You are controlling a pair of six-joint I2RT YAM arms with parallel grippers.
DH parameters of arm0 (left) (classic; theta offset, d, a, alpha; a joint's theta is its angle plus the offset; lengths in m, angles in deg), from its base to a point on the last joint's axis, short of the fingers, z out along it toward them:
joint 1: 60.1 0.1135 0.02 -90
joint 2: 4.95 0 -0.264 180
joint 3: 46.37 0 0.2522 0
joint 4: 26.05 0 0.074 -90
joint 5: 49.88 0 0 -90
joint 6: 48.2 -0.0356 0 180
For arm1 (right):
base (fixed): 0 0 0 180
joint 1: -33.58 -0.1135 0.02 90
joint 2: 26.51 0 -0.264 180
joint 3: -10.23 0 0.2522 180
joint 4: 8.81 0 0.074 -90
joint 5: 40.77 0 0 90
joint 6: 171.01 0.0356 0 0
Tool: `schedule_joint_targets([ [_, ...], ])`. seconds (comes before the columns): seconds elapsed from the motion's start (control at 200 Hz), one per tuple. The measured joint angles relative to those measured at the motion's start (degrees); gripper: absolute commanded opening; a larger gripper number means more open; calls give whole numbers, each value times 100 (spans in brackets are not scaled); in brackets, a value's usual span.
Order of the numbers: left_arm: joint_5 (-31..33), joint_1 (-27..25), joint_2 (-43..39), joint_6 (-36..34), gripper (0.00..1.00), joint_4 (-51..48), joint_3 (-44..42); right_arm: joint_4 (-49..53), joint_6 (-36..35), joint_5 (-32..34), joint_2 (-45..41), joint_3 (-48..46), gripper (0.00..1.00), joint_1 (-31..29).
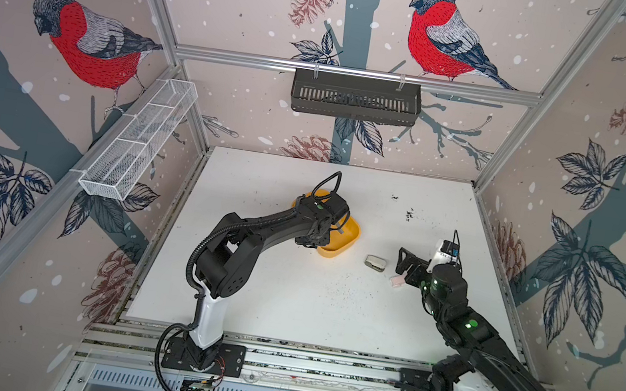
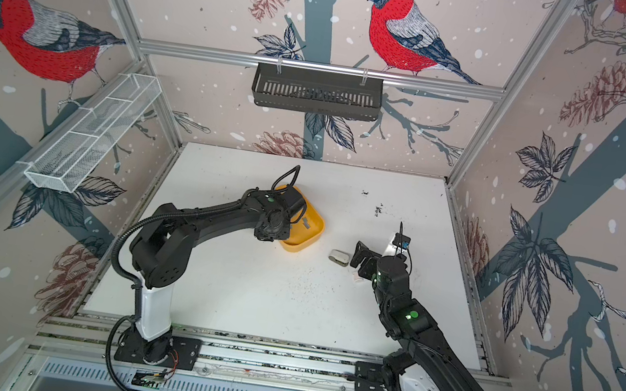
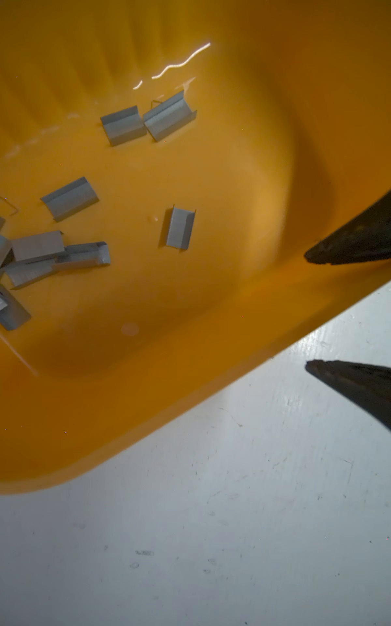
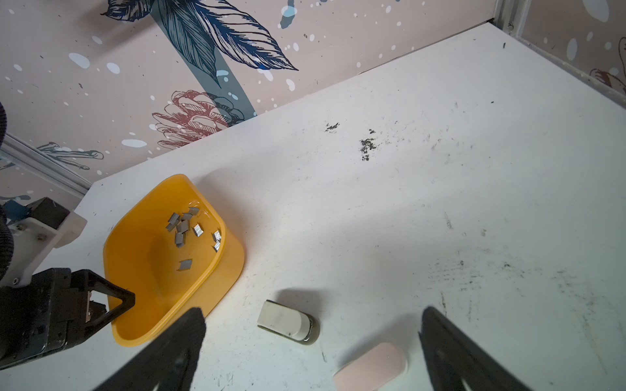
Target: Load the staples into the stapler
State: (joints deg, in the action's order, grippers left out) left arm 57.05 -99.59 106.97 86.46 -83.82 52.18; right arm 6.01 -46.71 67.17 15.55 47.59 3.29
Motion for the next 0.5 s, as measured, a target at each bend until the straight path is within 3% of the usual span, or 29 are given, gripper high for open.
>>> schedule_joint_targets([
  [0.165, 109, 68, 111, -273, 30, -33, 133, -55, 13, -2, 105, 7, 99, -2],
  [0.5, 378, 199, 643, -1019, 20, -131, 896, -111, 13, 0, 125, 33, 99, -2],
])
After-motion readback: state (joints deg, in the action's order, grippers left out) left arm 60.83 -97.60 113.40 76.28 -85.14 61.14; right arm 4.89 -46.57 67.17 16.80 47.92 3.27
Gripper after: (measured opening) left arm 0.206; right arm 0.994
